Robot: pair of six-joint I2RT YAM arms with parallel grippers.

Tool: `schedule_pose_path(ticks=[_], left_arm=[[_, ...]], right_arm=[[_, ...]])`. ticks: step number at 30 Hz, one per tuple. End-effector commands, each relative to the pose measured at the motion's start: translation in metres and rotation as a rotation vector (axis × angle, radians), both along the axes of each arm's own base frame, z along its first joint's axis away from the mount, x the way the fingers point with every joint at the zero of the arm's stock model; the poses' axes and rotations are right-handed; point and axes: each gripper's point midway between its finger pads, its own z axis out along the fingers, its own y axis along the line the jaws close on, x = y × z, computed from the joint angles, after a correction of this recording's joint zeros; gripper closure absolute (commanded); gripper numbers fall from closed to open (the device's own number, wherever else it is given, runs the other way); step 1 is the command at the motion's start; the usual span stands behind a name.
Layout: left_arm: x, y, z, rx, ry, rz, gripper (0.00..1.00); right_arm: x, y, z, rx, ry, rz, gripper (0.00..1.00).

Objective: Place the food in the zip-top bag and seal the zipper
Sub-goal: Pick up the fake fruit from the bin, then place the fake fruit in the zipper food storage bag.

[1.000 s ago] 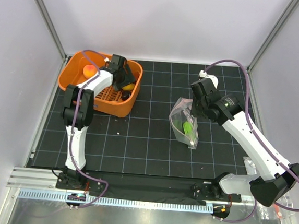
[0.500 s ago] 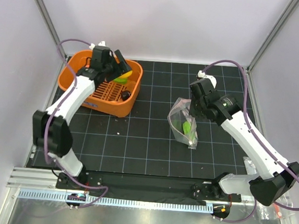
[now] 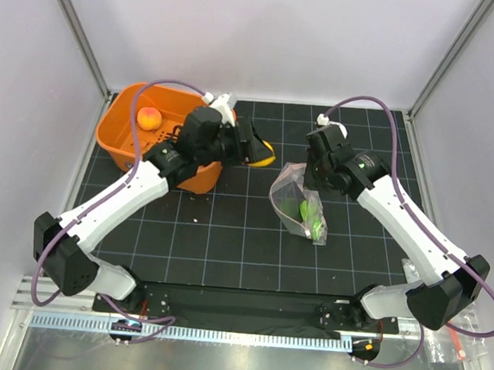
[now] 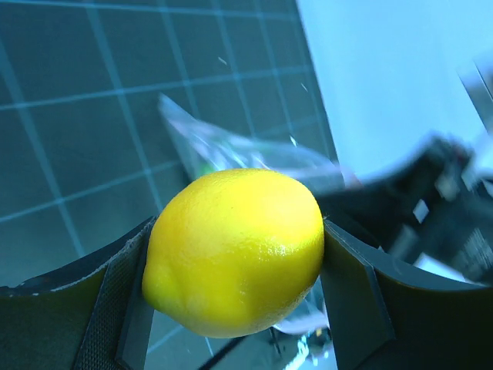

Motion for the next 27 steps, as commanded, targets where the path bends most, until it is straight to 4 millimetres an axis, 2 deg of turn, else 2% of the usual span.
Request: schedule_pose_path(ticks=[1, 7, 9, 15, 19, 20, 22, 24, 25, 27], left_arm=[[-0.028, -0.019, 0.040, -0.060, -0.127, -0.089, 0.48], [-0.064, -0.041, 0.046, -0.063, -0.161, -0.166, 0.48], [-0.072, -0.046, 0.042, -0.054, -0.159, -0.187, 0.48], [-0.092, -0.072, 0.014, -0.031, -0.083, -0.247, 0.49], [-0.094, -0.081, -0.008, 0.028, -0.054, -0.243, 0.50], [-0.092, -0.081, -0.023, 0.063, -0.020, -0.234, 0.50], [-0.089, -0.082, -0.034, 0.095, 0.006, -0.223, 0.50], [-0.088, -0.084, -0.043, 0.116, 0.017, -0.224, 0.46], [-0.090, -0.085, -0.043, 0.122, 0.018, -0.227, 0.37], [-0.085, -0.085, -0.049, 0.153, 0.016, -0.202, 0.28]], right_arm=[[0.010, 0.012, 0.023, 0.075, -0.060, 0.000, 0.99], [0.008, 0.016, 0.021, 0.108, -0.049, -0.009, 0.99], [0.008, 0.016, 0.019, 0.114, -0.044, -0.019, 0.99], [0.006, 0.017, 0.020, 0.150, -0.052, -0.048, 0.99], [0.005, 0.013, 0.022, 0.151, -0.064, -0.064, 0.99], [0.005, 0.013, 0.022, 0.157, -0.064, -0.071, 0.99], [0.003, 0.012, 0.022, 0.166, -0.067, -0.074, 0.99], [0.001, 0.012, 0.022, 0.183, -0.070, -0.085, 0.99], [0.000, 0.011, 0.020, 0.185, -0.069, -0.088, 0.99], [-0.001, 0.011, 0.019, 0.195, -0.071, -0.097, 0.99]])
